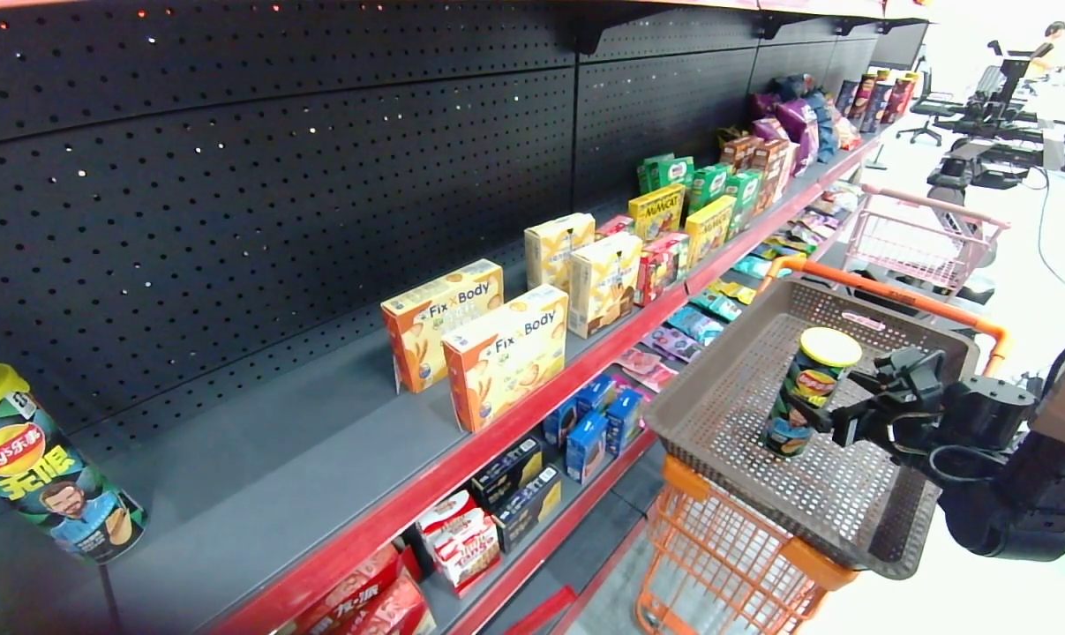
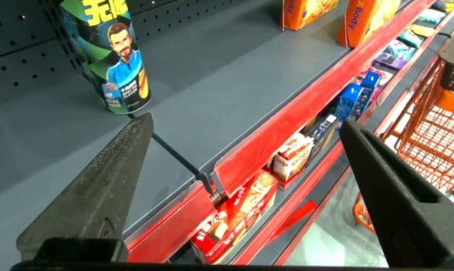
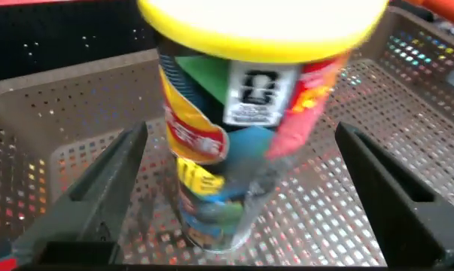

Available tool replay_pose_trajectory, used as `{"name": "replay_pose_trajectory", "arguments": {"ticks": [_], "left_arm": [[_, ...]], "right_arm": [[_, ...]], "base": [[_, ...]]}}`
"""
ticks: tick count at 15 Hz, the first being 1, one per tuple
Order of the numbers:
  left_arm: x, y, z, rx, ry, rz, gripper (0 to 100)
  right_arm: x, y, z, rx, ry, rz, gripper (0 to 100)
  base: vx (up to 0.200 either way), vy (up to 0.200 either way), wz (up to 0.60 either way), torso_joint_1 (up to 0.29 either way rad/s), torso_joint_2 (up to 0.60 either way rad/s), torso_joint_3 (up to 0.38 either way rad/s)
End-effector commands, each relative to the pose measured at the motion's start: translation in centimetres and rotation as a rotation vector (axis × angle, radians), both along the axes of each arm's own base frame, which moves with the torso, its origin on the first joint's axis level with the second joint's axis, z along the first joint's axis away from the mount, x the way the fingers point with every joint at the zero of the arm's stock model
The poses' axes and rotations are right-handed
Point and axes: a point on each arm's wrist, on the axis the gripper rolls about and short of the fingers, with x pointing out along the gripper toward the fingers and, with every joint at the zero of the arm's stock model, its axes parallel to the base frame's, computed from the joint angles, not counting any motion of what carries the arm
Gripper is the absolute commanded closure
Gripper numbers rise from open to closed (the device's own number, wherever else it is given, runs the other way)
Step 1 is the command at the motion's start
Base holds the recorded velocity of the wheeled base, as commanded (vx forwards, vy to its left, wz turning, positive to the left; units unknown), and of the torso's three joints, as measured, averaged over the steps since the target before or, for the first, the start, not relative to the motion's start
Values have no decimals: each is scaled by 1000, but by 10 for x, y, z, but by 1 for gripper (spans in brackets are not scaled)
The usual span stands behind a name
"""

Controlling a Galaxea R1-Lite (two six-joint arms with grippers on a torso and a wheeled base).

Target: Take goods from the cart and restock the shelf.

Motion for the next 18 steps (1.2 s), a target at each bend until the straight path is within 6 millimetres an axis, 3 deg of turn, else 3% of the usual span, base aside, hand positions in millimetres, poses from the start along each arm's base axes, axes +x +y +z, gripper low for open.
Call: {"name": "replay_pose_trajectory", "arguments": {"ticks": [1, 14, 18], "left_arm": [[0, 0, 0, -1, 0, 1, 0], [0, 0, 0, -1, 0, 1, 0], [0, 0, 0, -1, 0, 1, 0]], "right_arm": [[4, 4, -3, 7, -2, 13, 0], [21, 3, -15, 7, -12, 14, 0], [35, 1, -21, 17, -19, 14, 0]], "base": [[0, 0, 0, 0, 0, 0], [0, 0, 0, 0, 0, 0], [0, 0, 0, 0, 0, 0]]}}
